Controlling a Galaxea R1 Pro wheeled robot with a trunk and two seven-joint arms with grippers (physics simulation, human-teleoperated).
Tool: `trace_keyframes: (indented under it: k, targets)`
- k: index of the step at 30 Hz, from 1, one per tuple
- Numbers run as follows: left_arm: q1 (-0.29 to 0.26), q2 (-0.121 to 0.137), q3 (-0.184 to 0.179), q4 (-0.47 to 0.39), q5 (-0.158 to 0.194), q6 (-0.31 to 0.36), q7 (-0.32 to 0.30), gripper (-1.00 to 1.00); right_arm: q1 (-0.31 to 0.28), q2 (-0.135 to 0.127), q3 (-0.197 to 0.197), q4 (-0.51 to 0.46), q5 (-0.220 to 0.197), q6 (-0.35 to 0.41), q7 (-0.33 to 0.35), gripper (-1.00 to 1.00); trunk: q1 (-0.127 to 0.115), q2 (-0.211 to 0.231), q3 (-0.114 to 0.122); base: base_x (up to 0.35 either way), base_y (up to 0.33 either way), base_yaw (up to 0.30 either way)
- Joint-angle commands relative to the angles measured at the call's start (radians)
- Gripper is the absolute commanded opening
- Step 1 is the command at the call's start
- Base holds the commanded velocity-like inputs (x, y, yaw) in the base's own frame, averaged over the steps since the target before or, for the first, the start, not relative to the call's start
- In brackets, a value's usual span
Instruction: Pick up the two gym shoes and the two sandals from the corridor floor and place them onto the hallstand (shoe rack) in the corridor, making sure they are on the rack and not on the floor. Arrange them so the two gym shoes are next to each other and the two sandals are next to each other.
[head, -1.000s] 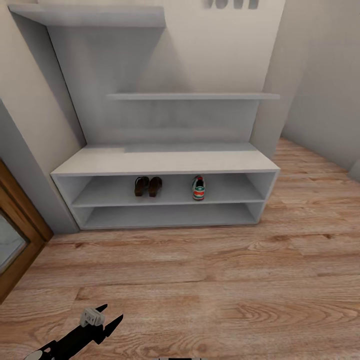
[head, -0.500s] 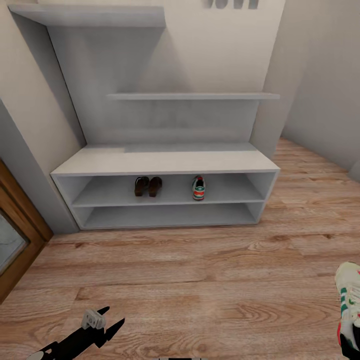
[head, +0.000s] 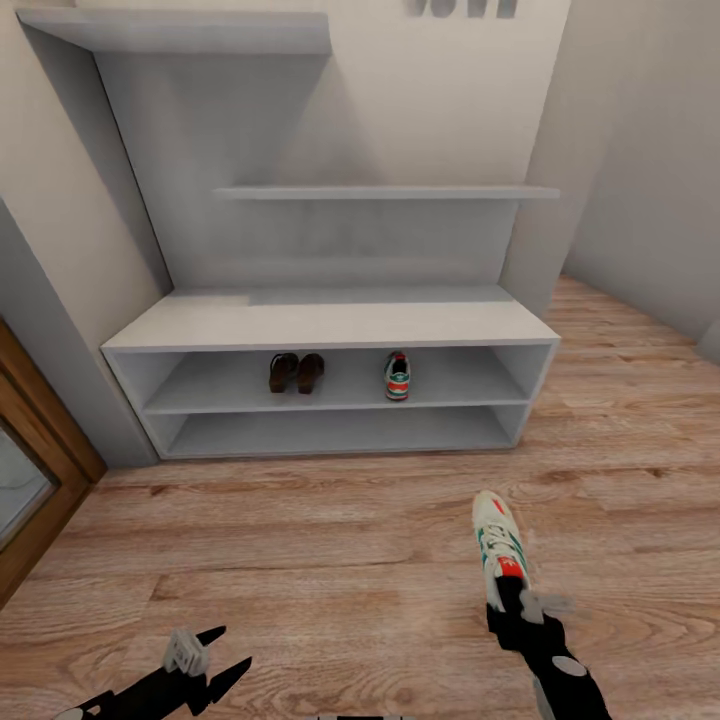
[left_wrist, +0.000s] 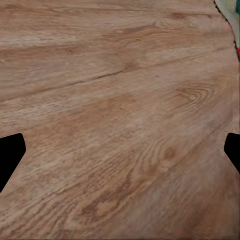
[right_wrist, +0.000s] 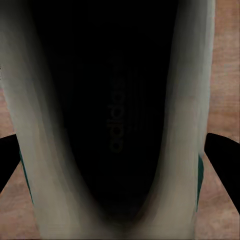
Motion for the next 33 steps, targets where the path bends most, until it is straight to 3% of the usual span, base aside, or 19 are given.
trace_keyframes:
  k: [1,2,3,4,5,7,8,10,12,15,16,19,33]
  targets:
    - [0.0,0.001,0.002,0.001,0.001,-0.005,-0.02,1.0,-0.02,0.023,0.021,0.0,0.012,0.029,-0.017,-1.0,0.0,0.0,-0.001,0.0,0.0,0.0]
    - [0.0,0.001,0.003,0.002,0.0,-0.005,-0.035,1.0,-0.038,0.044,0.04,0.003,0.013,0.048,-0.034,-1.0,0.0,0.0,-0.001,0.0,0.0,0.0]
    - [0.0,0.002,0.005,0.002,-0.001,-0.005,-0.063,1.0,-0.072,0.084,0.072,0.008,0.014,0.083,-0.071,-1.0,0.0,0.0,-0.001,0.0,0.0,0.0]
    - [0.0,0.004,0.006,0.002,-0.002,-0.006,-0.098,1.0,-0.122,0.136,0.113,0.021,0.014,0.131,-0.128,-1.0,0.0,0.0,-0.001,0.0,0.0,0.0]
    - [0.002,0.016,0.006,0.003,-0.004,-0.021,-0.151,1.0,-0.207,0.151,0.176,0.052,0.012,0.211,-0.199,-1.0,0.0,0.0,-0.001,0.0,0.0,0.0]
    - [0.008,0.022,0.006,0.003,-0.004,-0.033,-0.184,1.0,-0.258,0.151,0.2,0.069,0.011,0.255,-0.218,-1.0,0.0,0.0,-0.001,0.0,0.0,0.0]
    - [0.021,0.027,0.007,0.002,-0.003,-0.043,-0.251,1.0,-0.344,0.151,0.22,0.093,0.009,0.304,-0.233,-1.0,0.0,0.0,-0.001,0.0,0.0,0.0]
    - [0.023,0.027,0.006,0.001,-0.003,-0.045,-0.273,1.0,-0.376,0.151,0.222,0.098,0.009,0.313,-0.236,-1.0,0.0,0.0,-0.001,0.0,0.0,0.0]
    - [0.028,0.022,0.0,0.012,-0.004,-0.049,-0.292,1.0,-0.441,0.151,0.225,0.091,0.009,0.322,-0.304,-1.0,0.0,0.0,-0.001,0.0,0.0,0.0]
    - [0.029,0.018,0.001,0.04,-0.004,-0.068,-0.292,1.0,-0.452,0.151,0.225,0.077,0.008,0.323,-0.327,-1.0,0.0,0.0,-0.001,0.0,0.0,0.0]
    - [0.03,0.014,0.001,0.075,-0.004,-0.122,-0.287,1.0,-0.457,0.151,0.225,0.073,0.008,0.323,-0.338,-1.0,0.0,0.0,-0.001,0.0,0.0,0.0]
    - [0.03,0.013,0.003,0.095,-0.004,-0.148,-0.283,1.0,-0.459,0.151,0.225,0.074,0.009,0.323,-0.341,-1.0,0.0,0.0,-0.001,0.0,0.0,0.0]
    - [0.029,0.013,0.007,0.142,-0.002,-0.17,-0.209,1.0,-0.46,0.151,0.223,0.075,0.011,0.323,-0.344,-1.0,0.0,0.0,-0.001,0.0,0.0,0.0]
